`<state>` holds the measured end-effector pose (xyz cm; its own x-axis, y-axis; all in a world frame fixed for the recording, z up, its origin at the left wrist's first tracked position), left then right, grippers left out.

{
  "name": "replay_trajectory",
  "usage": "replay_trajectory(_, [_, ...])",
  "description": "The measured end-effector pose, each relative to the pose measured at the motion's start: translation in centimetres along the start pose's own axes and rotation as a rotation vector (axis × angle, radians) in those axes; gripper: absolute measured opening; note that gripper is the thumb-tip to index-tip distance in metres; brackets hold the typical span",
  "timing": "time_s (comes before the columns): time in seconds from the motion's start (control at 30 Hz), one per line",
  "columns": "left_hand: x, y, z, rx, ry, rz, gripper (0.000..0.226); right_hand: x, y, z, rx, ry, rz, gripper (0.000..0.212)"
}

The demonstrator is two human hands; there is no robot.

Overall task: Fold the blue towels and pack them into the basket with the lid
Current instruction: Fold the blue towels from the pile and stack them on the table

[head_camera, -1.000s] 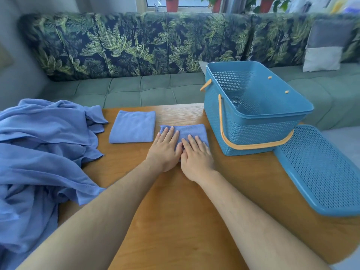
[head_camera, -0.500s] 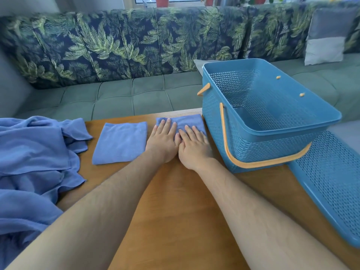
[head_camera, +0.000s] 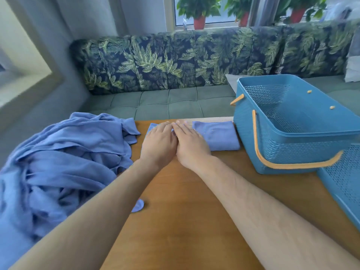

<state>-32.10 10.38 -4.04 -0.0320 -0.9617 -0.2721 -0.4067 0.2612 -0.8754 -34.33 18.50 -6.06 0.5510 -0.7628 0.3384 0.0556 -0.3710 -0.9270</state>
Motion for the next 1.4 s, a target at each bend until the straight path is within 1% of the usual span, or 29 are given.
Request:
replay_trajectory(0.03, [1.6,-1.9,0.9,-0.018,-0.040,-0.025,0.039,2.4,0.1,-0.2,-0.004,-0.040,-0.015,0.059])
replay_trajectory(0.1, [4.7,-5.7,2.9,-0.063,-0.092,-0.072,0.034,7.5,0.7,-0.3,0.005,-0.116,-0.055,0.061])
replay_trajectory(0.2, [9.4,-11.1,6.7,-0.142,-0.119,-0.178,0.035,15.1,1.8,-0.1,0.025,-0.244,-0.074,0.067])
replay_trajectory(0.27, [12.8,-13.9,9.1,-0.162,-0.151,-0.273,0.038,19.5,2.8,-0.1,0.036,-0.316,-0.089,0.061])
replay_trajectory(0.33, [16.9,-15.8,11.1,-0.123,-0.262,-0.354,0.042,22.9,4.0,-0.3,0.066,-0.344,-0.119,0.055])
replay_trajectory(0.4, [20.6,-17.6,12.8,-0.106,-0.381,-0.395,0.043,25.3,5.1,-0.4,0.100,-0.349,-0.129,0.055])
replay_trajectory(0.43, [22.0,-18.3,13.4,-0.099,-0.422,-0.411,0.042,26.1,5.5,-0.5,0.105,-0.353,-0.125,0.054])
replay_trajectory(0.5, [24.2,-19.0,14.1,-0.028,-0.481,-0.451,0.044,27.3,6.2,-0.7,0.094,-0.357,-0.120,0.051])
replay_trajectory(0.57, [25.3,-19.2,14.0,0.042,-0.504,-0.500,0.038,27.8,6.6,-0.8,0.084,-0.359,-0.124,0.047])
replay_trajectory(0.6, [25.4,-19.5,13.9,0.047,-0.498,-0.518,0.032,27.8,6.7,-0.8,0.070,-0.360,-0.136,0.044])
replay_trajectory(0.67, [25.3,-20.1,13.5,0.010,-0.495,-0.506,0.023,27.5,6.2,-0.9,0.029,-0.360,-0.203,0.037])
replay_trajectory(0.77, [24.7,-20.6,13.3,-0.026,-0.502,-0.390,0.019,26.5,5.1,-1.6,-0.037,-0.314,-0.324,0.028])
replay_trajectory(0.83, [23.8,-21.5,13.2,-0.066,-0.481,-0.371,0.019,25.6,4.3,-2.2,-0.053,-0.226,-0.403,0.032])
replay_trajectory(0.9, [22.0,-22.9,12.9,-0.163,-0.424,-0.343,0.021,25.0,4.0,-2.5,0.041,-0.075,-0.497,0.046])
replay_trajectory(0.93, [20.7,-23.5,12.8,-0.203,-0.395,-0.283,0.022,24.8,4.0,-2.4,0.108,0.018,-0.580,0.051])
replay_trajectory(0.97, [19.1,-24.0,12.5,-0.227,-0.363,-0.187,0.022,24.4,4.2,-2.1,0.174,0.130,-0.719,0.052])
replay_trajectory(1.0, [17.4,-24.2,12.3,-0.232,-0.323,-0.076,0.021,24.2,4.5,-1.6,0.237,0.244,-0.901,0.050])
replay_trajectory(1.03, [15.8,-23.9,12.0,-0.201,-0.287,0.018,0.019,24.1,4.7,-1.2,0.285,0.328,-1.067,0.046])
replay_trajectory(1.07, [14.1,-23.6,11.7,-0.154,-0.255,0.080,0.017,24.2,4.7,-0.9,0.326,0.359,-1.193,0.037])
replay_trajectory(1.13, [12.3,-22.7,11.5,-0.070,-0.240,0.171,0.013,23.8,3.9,-0.4,0.380,0.317,-1.299,0.017])
replay_trajectory(1.17, [12.1,-22.5,11.6,-0.049,-0.264,0.237,0.011,23.1,3.3,-0.4,0.369,0.281,-1.287,0.012])
replay_trajectory(1.23, [13.0,-22.7,11.4,-0.071,-0.318,0.297,0.013,21.0,1.2,-0.4,0.255,0.195,-1.132,0.010])
replay_trajectory(1.27, [13.6,-22.9,11.1,-0.087,-0.326,0.246,0.020,20.0,0.0,-0.2,0.191,0.161,-1.055,0.012])
replay_trajectory(1.3, [14.0,-22.8,10.6,-0.064,-0.328,0.149,0.029,19.0,-0.9,0.1,0.147,0.134,-1.012,0.015])
replay_trajectory(1.37, [13.6,-21.5,9.7,0.095,-0.321,-0.081,0.047,17.2,-2.7,1.0,0.106,0.110,-1.008,0.014])
replay_trajectory(1.4, [13.1,-20.3,9.3,0.184,-0.316,-0.125,0.048,16.2,-3.6,1.6,0.099,0.096,-1.015,0.013])
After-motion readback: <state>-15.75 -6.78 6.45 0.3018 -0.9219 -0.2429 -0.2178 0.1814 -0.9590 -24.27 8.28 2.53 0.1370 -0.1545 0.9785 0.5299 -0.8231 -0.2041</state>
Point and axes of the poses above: each hand's wrist, its own z-axis away from the middle knuckle, its own y-axis out of the palm, x = y × z, the point moved 10 cm from there along -z, towards the middle knuckle, and after that the axes turned 1 degree about z, right-handed, at the moved point
